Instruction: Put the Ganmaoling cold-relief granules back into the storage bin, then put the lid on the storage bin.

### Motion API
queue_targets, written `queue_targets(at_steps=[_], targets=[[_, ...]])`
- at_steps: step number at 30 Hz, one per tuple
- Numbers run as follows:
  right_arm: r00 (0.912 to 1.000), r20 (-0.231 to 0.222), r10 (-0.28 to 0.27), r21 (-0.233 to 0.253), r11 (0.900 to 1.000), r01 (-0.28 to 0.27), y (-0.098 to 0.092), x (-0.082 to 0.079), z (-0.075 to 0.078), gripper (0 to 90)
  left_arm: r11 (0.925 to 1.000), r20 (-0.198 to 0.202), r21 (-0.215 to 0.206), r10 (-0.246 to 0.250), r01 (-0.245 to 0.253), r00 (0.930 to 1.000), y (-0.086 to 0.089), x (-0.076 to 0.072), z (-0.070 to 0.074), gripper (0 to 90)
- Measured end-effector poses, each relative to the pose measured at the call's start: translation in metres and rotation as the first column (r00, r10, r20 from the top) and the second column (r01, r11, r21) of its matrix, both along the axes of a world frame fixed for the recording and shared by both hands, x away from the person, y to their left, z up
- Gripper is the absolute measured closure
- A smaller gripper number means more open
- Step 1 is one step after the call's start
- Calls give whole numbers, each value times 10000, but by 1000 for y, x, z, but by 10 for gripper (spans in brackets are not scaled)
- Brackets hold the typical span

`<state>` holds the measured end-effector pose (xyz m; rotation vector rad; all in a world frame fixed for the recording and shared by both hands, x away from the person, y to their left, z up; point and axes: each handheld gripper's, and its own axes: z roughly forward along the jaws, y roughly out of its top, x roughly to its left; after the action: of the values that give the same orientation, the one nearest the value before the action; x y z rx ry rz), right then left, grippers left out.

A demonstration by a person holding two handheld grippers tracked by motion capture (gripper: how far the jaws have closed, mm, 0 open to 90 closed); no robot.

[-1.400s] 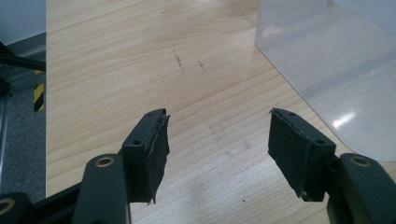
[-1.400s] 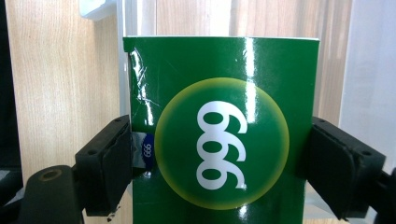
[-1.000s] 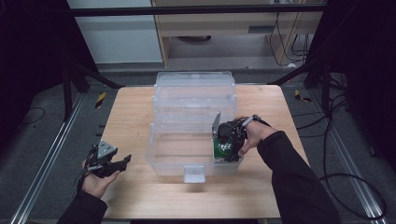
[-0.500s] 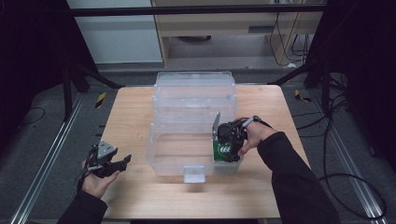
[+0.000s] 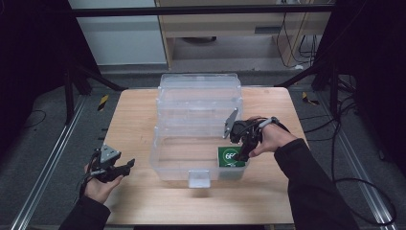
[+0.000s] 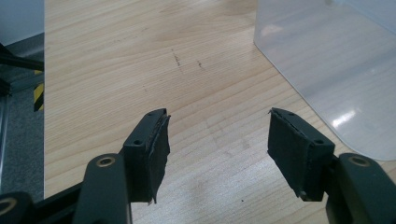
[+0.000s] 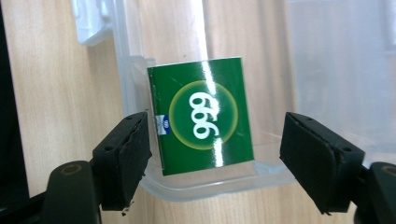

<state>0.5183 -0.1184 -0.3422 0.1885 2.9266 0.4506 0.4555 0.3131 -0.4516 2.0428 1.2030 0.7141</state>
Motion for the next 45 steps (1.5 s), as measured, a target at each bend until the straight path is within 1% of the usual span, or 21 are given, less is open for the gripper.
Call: queue_targets(at_steps=[3,6,8,10,11,12,13,14,16,17,19,21,25,26,28,32,36,38,40,45], targets=[[9997,123,-215,54,9998,215,-2,-4,4,247,10000,32,-8,8,-8,10000,0,0,0,374],[9993,42,-366,183,9992,366,-3,-8,5,247,10000,34,-11,6,-6,10000,-1,0,0,374],[9991,-60,-426,304,9986,428,-3,-10,5,240,10000,39,-20,3,-3,10000,-1,0,0,374],[9987,-221,-456,278,9985,462,-2,-12,5,229,10000,45,-39,-6,6,10000,0,0,0,374],[9988,-222,-445,266,9986,451,-2,-13,4,213,10000,44,-46,-20,21,10000,0,0,0,374],[9977,-322,-598,249,9978,606,-1,-14,4,206,10000,42,-42,-27,27,10000,0,0,0,374],[9972,-409,-631,246,9976,641,0,-14,4,204,10000,46,-66,-26,27,10000,0,-1,0,374],[9979,-352,-550,304,9980,561,1,-14,3,205,10000,43,-89,-19,19,10000,1,0,0,374],[9959,-534,-731,451,9961,755,4,-16,3,212,9999,27,-127,-16,16,10000,1,0,0,374],[9959,-513,-747,518,9957,773,5,-16,3,208,9999,37,-139,-23,24,10000,1,0,0,374],[9960,-613,-644,539,9962,677,8,-17,0,173,9999,55,-103,-41,41,10000,0,0,0,374],[9972,-569,-478,605,9969,512,11,-19,-2,182,9999,61,-108,-51,51,10000,0,0,0,374],[9981,-453,-406,782,9960,440,16,-22,-5,209,9999,54,-131,-37,37,10000,1,0,-1,374],[9978,-500,-430,783,9958,468,17,-22,-6,212,9999,48,-129,-29,30,10000,1,0,-1,374],[9984,-445,-348,769,9963,382,20,-23,-8,219,9999,74,-130,-24,25,10000,0,0,0,374],[9995,-228,-221,826,9963,239,26,-24,-14,246,9999,105,-164,-29,30,9999,0,0,0,374],[9989,-419,-186,971,9950,226,32,-25,-18,254,9998,102,-205,-25,27,9999,1,0,-1,373],[9991,-383,-186,1039,9943,225,35,-26,-20,261,9997,127,-234,-27,30,9999,1,0,0,373],[9988,-450,-208,1119,9934,257,37,-26,-22,267,9997,132,-245,-29,33,9999,1,0,0,373],[9988,-458,-171,1045,9943,218,41,-28,-26,282,9997,176,-260,-24,29,9998,1,0,0,372]])
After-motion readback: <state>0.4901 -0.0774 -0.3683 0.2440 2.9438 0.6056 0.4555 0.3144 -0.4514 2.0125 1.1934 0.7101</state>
